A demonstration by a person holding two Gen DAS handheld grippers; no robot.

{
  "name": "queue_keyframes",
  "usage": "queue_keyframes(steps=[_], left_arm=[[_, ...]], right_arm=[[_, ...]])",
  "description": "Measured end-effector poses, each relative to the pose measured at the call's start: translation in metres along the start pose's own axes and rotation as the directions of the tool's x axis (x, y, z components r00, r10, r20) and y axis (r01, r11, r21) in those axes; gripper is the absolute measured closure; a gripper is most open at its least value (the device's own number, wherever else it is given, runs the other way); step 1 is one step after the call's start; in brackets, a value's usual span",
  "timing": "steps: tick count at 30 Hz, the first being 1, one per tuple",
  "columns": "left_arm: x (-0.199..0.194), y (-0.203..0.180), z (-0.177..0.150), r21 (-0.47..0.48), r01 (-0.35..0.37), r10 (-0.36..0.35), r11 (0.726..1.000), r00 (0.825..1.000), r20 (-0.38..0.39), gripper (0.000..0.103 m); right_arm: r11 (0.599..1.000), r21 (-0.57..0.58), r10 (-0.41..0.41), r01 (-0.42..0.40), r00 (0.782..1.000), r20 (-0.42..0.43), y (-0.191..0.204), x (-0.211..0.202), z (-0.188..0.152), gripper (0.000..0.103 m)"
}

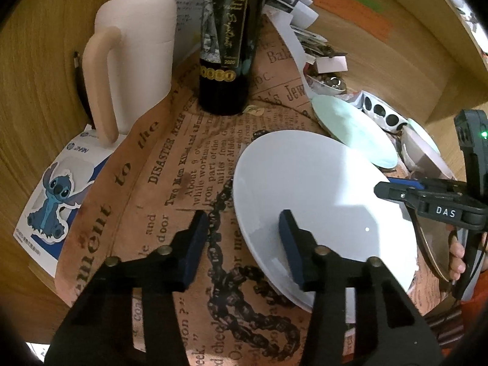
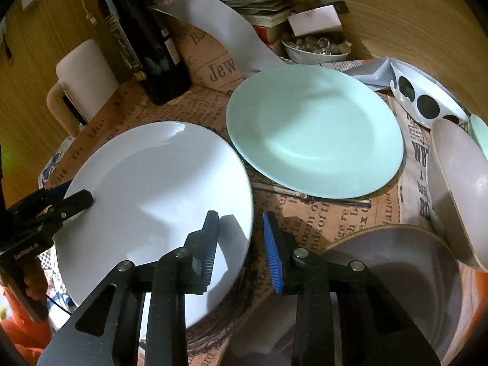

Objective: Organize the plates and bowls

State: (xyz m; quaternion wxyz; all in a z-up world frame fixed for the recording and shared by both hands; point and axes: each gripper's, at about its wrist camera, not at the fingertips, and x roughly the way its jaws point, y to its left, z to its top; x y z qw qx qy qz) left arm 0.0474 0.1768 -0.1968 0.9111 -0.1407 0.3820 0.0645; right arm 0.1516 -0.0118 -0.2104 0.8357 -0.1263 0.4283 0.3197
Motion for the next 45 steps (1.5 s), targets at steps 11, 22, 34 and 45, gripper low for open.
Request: queue_keyframes(steps=[11,22,34,45], left_arm=[[0.000,-0.010,-0.003,0.026,0.029,-0.028,0.999,1.000,-0.010,0.072],[-0.001,-0.011,0.000,-0.017,-0.004,0.004,1.000,1.000,-0.005,0.073],[-0.009,-0.022,0.010,-0.010,-0.005,0.006,1.000,0.999,0.043,0.073],[-0.022,-0.053,0.021,0.037,0.033,-0.037,0.999,0.995,0.094,0.073]], right_arm=[[1.000,-0.025,0.003,-0.003,1.000,0.002,0.006,0.004,0.000,0.076],[1.000,0.002,-0.010,0.010,0.998,0.057,0.006,-0.006,-0.006,0.083],[0.999,0.034,-0.017,0.013,0.991,0.129,0.002,-0.028,-0.008,0.084],[0.995,0.093,-0.038,0.019,0.978,0.207,-0.017,-0.064,-0.017,0.084]])
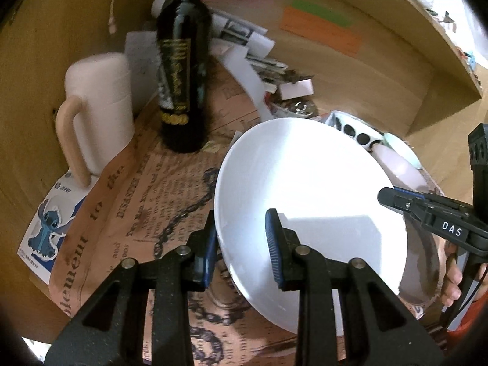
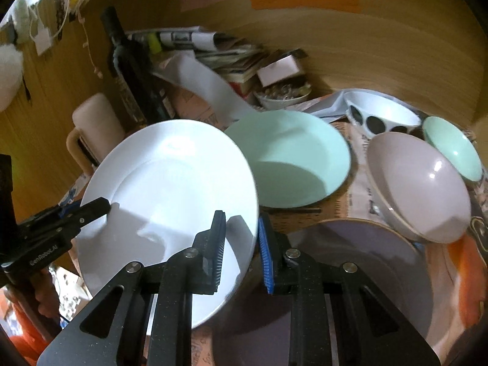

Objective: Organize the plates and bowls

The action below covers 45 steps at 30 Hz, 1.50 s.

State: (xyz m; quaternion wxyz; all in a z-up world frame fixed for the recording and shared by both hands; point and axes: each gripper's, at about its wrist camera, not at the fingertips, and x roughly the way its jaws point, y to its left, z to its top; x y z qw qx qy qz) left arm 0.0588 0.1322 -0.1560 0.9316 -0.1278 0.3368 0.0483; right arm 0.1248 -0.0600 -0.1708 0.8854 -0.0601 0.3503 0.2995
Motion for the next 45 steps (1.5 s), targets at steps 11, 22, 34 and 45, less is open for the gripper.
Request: queue_keyframes(steps=[11,22,34,45], left_arm=[[-0.004,-0.035,0.002,0.051,0.044,-0.045,0.998,0.999,0.016,0.073],[-0.009,-0.065,-0.003,0.108,0.088,-0.089,0.990,0.996,0.007,0.073],[0.007,-0.100,-0.016,0.141,0.125,-0.118,0.982,0.991,-0.057,0.073],[0.024,-0.119,-0.028,0.162,0.119,-0.099,0.980,0.987,-0.124,0.073]], right_arm=[[0.998,0.046,-0.035,0.032,0.997,0.061,-0.026,-0.035,-0.009,0.084],[0.994,0.100,-0.063,0.054,0.994,0.093,-0.054,-0.061,-0.026,0.084],[0.983,0.162,-0.096,0.082,0.992,0.079,-0.088,-0.077,-0.052,0.084],[0.977,0.201,-0.084,0.077,0.996,0.027,-0.111,-0.070,-0.072,0.084]])
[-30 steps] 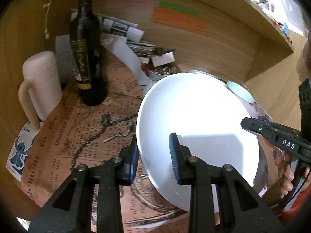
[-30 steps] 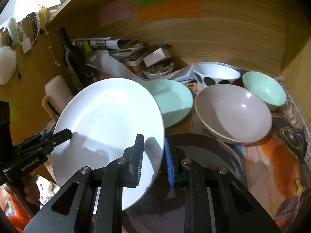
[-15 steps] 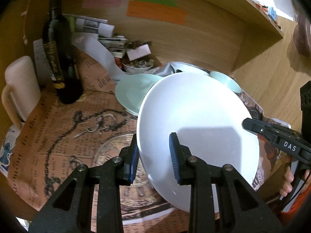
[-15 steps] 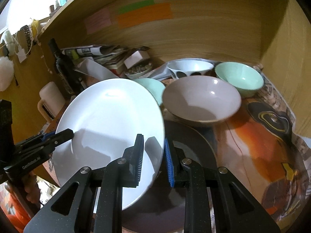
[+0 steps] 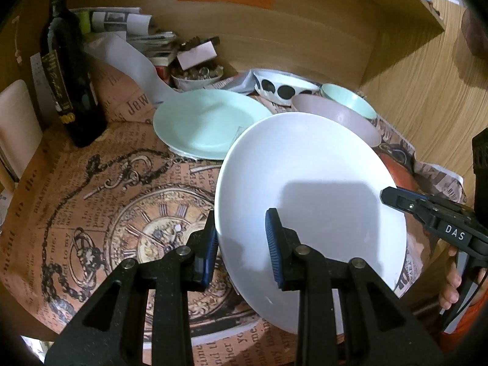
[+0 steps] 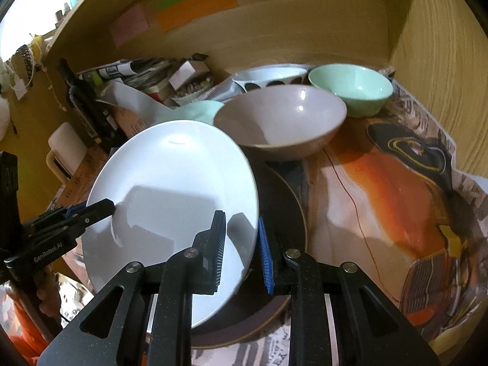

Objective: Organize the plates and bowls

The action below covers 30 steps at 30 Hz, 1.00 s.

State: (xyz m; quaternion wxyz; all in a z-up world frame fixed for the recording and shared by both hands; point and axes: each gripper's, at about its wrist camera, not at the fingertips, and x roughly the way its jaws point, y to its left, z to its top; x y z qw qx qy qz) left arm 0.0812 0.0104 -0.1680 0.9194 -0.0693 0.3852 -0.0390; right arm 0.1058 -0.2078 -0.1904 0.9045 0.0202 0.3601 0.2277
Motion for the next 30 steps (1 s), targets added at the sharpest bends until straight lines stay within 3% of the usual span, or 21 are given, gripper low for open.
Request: queue_keyframes(steps=[18,30], left_arm=[[0.019,-0.012,-0.001,0.038,-0.007,0.010,0.999,0.998,-0.065,0.072],[0.029,-0.027,-0.003,0.097,-0.034,0.041,0.995,0.997,-0.071,0.071]], right_arm=[[0.998,0.061,0.018,-0.016,0.999,-0.040,-0.019,0.008,-0.007,0.084],[0.996,0.089,0.015,-0.014,1.000,-0.010,-0.027,-0.001,-0.007,0.084]])
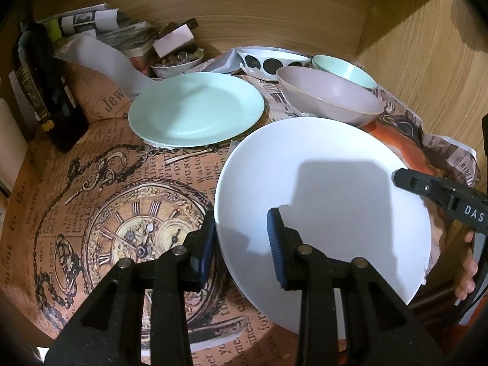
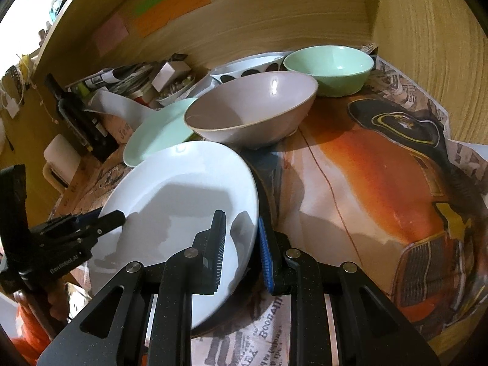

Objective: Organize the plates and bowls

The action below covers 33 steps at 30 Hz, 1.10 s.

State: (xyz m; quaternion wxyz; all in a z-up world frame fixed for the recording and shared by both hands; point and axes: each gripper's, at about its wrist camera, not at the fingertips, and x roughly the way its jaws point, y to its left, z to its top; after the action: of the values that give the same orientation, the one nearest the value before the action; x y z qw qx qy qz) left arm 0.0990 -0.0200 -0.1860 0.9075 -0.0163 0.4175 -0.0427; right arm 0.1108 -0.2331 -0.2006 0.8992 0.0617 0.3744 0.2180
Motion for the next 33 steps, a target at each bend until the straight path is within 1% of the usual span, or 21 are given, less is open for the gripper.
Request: queue_keyframes(steps=[6,15,16,18,20,23,26,28,30,32,33], left_arm=[[0.002,-0.005,0.001,0.043,-0.036,0.036,0.998,0.999,0.020,0.071],[0.006,-0.002,0.004,0.042,-0.013,0.012,0.999,1.000,0.020,0.070],[0.006,-0.002,0.004,0.041,-0.009,0.008,0.999,1.000,0.019,0.067],[0.005,-0.002,0.004,0.041,-0.001,0.001,0.999,1.000,0.020,0.065],[0.006,-0.001,0.005,0.041,-0.003,0.002,0.999,1.000,0.020,0.065],[0.005,0.003,0.006,0.027,0.007,-0.007,1.000,1.000,0.017,0.064],[-0.003,0.011,0.008,-0.002,0.020,-0.020,1.000,0.999,0.032,0.063],[-0.010,0.020,0.011,-0.029,0.016,-0.015,0.999,0.998,0.058,0.053],[-0.018,0.027,0.012,-0.046,0.007,-0.003,0.999,0.996,0.084,0.052],[-0.026,0.034,0.015,-0.054,-0.007,0.012,0.998,0.994,0.106,0.051],[-0.031,0.039,0.017,-0.062,-0.016,0.024,0.998,0.992,0.121,0.048]], right_arm=[[0.999,-0.026,-0.024,0.024,1.000,0.013,0.004,0.000,0.000,0.084],[0.995,-0.071,-0.063,0.064,0.998,0.018,0.007,0.000,0.000,0.083],[0.994,-0.078,-0.075,0.076,0.997,0.021,0.008,0.000,0.000,0.083],[0.984,-0.102,-0.138,0.143,0.989,0.055,0.010,-0.003,0.001,0.076],[0.978,-0.121,-0.163,0.172,0.983,0.079,0.011,-0.007,0.001,0.071],[0.979,-0.114,-0.159,0.169,0.983,0.092,0.010,-0.011,0.005,0.069],[0.985,-0.102,-0.129,0.139,0.987,0.100,0.011,-0.016,0.009,0.069],[0.987,-0.106,-0.107,0.119,0.988,0.109,0.016,-0.018,0.012,0.068],[0.987,-0.121,-0.090,0.105,0.989,0.120,0.023,-0.019,0.015,0.065],[0.987,-0.138,-0.068,0.085,0.990,0.127,0.032,-0.017,0.020,0.065],[0.987,-0.147,-0.052,0.071,0.991,0.126,0.036,-0.016,0.022,0.065]])
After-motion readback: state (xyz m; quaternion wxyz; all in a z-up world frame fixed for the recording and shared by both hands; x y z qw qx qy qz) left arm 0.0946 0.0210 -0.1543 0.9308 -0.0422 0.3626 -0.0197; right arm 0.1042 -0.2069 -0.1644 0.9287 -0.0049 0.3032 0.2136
